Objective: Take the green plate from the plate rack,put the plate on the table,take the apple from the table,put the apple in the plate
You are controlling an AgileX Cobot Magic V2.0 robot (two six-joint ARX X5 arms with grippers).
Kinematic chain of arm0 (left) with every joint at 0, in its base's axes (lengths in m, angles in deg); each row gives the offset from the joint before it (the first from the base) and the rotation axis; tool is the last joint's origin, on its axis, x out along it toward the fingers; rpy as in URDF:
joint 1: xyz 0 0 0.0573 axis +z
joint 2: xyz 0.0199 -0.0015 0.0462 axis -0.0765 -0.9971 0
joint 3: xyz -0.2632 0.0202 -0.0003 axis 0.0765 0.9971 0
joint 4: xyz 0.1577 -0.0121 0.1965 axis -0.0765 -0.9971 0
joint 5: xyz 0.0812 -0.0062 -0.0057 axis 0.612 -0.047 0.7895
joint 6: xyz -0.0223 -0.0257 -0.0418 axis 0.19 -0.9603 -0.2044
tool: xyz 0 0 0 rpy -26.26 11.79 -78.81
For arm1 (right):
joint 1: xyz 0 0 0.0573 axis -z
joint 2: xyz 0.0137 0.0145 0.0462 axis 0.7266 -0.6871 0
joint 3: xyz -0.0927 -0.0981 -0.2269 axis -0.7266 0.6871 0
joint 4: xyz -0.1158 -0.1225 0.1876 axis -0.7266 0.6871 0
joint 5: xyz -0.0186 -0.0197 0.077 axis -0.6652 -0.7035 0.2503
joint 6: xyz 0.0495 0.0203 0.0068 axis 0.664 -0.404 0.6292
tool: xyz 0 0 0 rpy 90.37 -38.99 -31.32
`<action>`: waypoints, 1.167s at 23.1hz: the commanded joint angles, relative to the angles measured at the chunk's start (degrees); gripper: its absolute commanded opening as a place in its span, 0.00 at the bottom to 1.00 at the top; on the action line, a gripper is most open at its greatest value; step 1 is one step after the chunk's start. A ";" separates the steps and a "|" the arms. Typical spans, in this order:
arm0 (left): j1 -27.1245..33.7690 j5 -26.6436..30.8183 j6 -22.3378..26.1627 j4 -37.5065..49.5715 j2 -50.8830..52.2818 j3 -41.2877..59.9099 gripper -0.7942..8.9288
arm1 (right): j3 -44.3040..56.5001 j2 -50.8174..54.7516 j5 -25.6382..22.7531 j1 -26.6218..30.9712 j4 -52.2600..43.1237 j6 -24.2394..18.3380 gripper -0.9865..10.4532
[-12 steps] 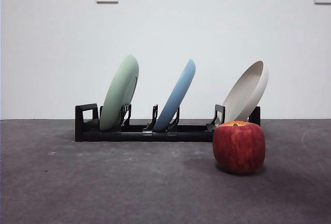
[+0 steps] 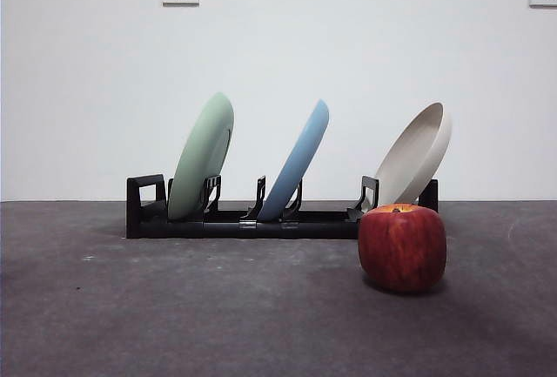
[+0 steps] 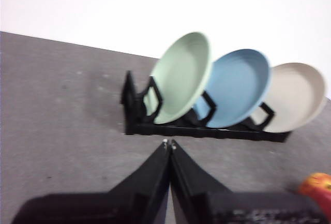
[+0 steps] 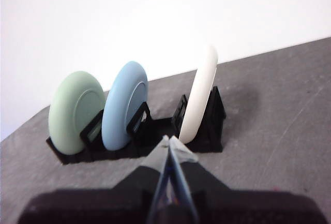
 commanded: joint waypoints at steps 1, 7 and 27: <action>0.09 -3.76 0.35 -1.46 -3.48 -3.76 0.08 | -6.21 -4.94 2.84 0.00 5.27 -2.32 0.08; 0.09 -11.91 6.82 -9.16 -13.40 -13.07 0.08 | -19.93 -16.04 11.04 -0.04 21.03 -13.09 0.08; -0.02 -23.02 21.00 -31.89 -25.66 -30.75 0.10 | -39.93 -29.48 11.37 -3.69 54.05 -30.32 0.09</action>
